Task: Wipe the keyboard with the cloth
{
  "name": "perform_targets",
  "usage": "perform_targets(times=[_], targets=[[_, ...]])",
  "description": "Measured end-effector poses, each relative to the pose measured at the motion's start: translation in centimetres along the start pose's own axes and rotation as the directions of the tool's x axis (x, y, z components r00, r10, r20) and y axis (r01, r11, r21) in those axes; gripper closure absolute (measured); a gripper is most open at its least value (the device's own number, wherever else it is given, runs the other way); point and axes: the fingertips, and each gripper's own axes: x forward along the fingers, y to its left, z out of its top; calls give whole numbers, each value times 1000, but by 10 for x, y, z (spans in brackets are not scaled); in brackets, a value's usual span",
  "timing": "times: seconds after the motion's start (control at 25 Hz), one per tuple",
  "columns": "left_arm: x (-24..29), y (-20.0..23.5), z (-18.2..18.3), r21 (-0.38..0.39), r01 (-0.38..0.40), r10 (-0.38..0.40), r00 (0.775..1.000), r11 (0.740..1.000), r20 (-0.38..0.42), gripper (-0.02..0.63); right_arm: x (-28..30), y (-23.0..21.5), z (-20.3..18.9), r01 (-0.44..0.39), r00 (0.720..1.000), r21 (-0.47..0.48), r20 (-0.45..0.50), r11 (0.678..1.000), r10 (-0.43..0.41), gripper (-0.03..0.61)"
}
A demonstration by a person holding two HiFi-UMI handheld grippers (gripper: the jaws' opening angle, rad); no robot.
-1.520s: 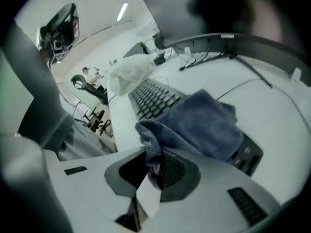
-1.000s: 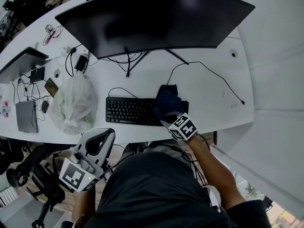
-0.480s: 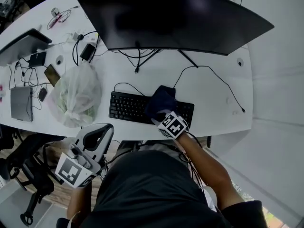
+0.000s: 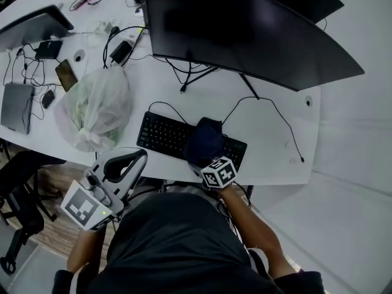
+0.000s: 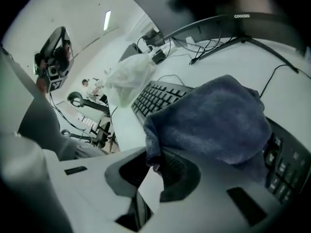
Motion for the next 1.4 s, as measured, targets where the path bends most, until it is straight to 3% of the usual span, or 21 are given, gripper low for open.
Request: perform_targets(times=[0.08,0.2,0.28,0.52,0.6,0.76,1.04,1.16,1.28,1.4], targets=[[0,4,2,15,9,-9,1000,1000,14,609,-8,-19,21,21,997,30,68,999,-23,533],[2,7,-2,27,14,-14,1000,1000,1,609,-42,-77,76,174,960,95,206,980,-190,532],[3,8,-2,29,13,-13,1000,999,-1,609,-50,-95,81,233,946,129,199,964,-255,532],[3,12,-5,-47,-7,6,1000,999,-17,609,-19,-29,16,119,987,59,102,991,-125,532],[5,14,-5,-35,3,-3,1000,999,-3,609,-24,-42,36,115,987,33,106,993,-117,532],[13,15,-7,-2,15,-16,999,1000,-29,609,-46,-86,101,205,958,51,195,978,-211,534],[16,21,-3,-35,5,-6,1000,999,-15,609,2,-3,26,8,998,72,54,997,-12,534],[18,25,-9,-40,7,-9,999,999,-42,609,-4,-22,49,28,998,12,56,1000,-29,534],[26,24,-1,-24,29,-30,999,999,-23,609,-19,-60,92,102,984,62,142,993,-110,534],[27,22,-1,-42,22,-24,999,999,-47,609,-8,-33,70,41,997,72,67,997,-45,534]])
